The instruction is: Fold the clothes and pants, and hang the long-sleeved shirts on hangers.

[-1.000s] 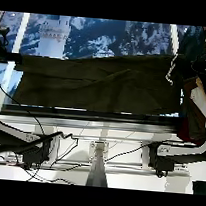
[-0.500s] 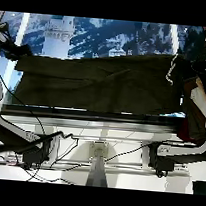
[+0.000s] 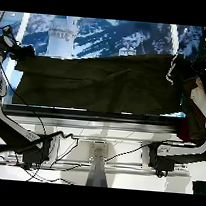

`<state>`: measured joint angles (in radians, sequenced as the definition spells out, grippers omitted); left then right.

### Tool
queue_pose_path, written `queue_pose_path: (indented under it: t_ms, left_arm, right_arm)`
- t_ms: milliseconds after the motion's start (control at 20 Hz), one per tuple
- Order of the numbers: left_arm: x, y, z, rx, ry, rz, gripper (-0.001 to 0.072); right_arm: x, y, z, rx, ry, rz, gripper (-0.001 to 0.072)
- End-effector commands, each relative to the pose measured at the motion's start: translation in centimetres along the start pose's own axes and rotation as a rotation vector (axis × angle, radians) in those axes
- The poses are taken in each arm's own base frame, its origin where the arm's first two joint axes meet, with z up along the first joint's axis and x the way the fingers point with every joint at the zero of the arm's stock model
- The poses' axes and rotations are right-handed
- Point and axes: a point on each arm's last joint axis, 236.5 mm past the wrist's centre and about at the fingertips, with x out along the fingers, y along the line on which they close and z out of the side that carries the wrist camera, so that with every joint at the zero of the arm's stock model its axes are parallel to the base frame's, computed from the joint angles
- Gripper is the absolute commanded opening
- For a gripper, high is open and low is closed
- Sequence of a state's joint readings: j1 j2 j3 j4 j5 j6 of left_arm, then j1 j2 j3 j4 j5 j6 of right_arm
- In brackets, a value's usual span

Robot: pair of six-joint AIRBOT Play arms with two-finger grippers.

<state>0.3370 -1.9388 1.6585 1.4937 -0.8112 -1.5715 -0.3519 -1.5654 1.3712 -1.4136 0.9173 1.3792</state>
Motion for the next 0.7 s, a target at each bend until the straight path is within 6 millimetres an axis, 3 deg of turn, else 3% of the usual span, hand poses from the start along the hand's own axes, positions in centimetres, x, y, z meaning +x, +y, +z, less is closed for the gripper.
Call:
queue_pose_path:
  t_ms: [0, 50, 100, 250, 350, 500, 650]
  left_arm:
    - [1.2, -0.6, -0.4, 0.015, 0.004, -0.002, 0.039]
    - [1.2, -0.9, -0.1, 0.018, -0.011, -0.004, 0.0175]
    - [1.0, -1.0, 0.4, 0.02, -0.028, -0.006, 0.0018]
    - [0.0, -1.9, 3.0, 0.033, -0.12, -0.013, 0.0016]
    - [-2.7, -2.5, 6.8, 0.039, -0.249, -0.022, 0.0016]
    - [-9.2, -3.3, 13.4, 0.041, -0.512, -0.035, 0.0016]
    - [-17.0, -3.8, 18.1, 0.042, -0.748, -0.045, 0.0016]
  right_arm:
    - [0.0, 0.0, 0.2, 0.001, -0.01, -0.001, 0.003]
    - [0.0, 0.0, 0.3, 0.001, -0.013, -0.001, 0.0029]
    - [0.0, 0.0, 0.3, 0.001, -0.014, -0.001, 0.003]
    - [0.0, -0.1, 0.4, 0.001, -0.014, -0.002, 0.0029]
    - [0.0, -0.1, 0.4, 0.0, -0.016, -0.002, 0.003]
    - [0.0, -0.1, 0.5, 0.0, -0.022, -0.003, 0.003]
    - [0.0, -0.1, 0.7, 0.001, -0.03, -0.005, 0.003]
